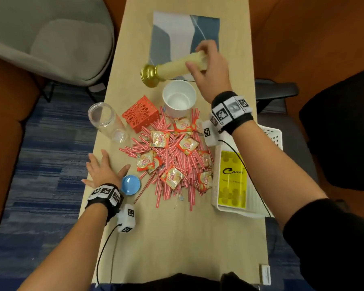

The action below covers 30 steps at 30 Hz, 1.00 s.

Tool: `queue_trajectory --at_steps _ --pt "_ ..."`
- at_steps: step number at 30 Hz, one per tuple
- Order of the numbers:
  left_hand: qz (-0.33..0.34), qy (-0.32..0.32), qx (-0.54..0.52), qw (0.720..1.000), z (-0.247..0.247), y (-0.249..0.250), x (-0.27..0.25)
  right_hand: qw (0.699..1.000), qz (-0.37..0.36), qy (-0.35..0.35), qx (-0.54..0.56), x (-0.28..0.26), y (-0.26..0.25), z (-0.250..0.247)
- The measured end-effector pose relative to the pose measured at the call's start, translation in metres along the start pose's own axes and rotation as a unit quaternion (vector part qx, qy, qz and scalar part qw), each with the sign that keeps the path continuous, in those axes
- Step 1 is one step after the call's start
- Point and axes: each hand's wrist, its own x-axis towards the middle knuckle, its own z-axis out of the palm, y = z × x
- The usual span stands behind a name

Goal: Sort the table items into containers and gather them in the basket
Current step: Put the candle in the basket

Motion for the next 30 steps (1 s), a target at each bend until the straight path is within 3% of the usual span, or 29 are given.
queue_trajectory --at_steps 3,8,13,19,30 --pt "0.002 -0.002 0.009 1.000 0.000 0.000 -0.001 0.998 0.005 0.060 0.019 -0.039 0.007 -0.062" --pt "0.023 -0.002 0.020 1.000 -0.001 -0.002 -0.006 0.988 0.049 0.139 -0.044 -0.132 0.022 -0.164" --pt "0.023 -0.024 0.016 0.999 -0.006 -0.006 -0.014 0.970 0.122 0.172 -0.122 -0.215 0.023 -0.223" --pt "0.021 -0.061 0.036 0.997 -0.012 -0.011 -0.022 0.963 0.160 0.168 -0.138 -0.268 0.021 -0.218" --pt "0.049 -0.082 0.038 0.995 -0.011 -0.031 -0.048 0.964 0.177 0.131 -0.147 -0.273 0.007 -0.192"
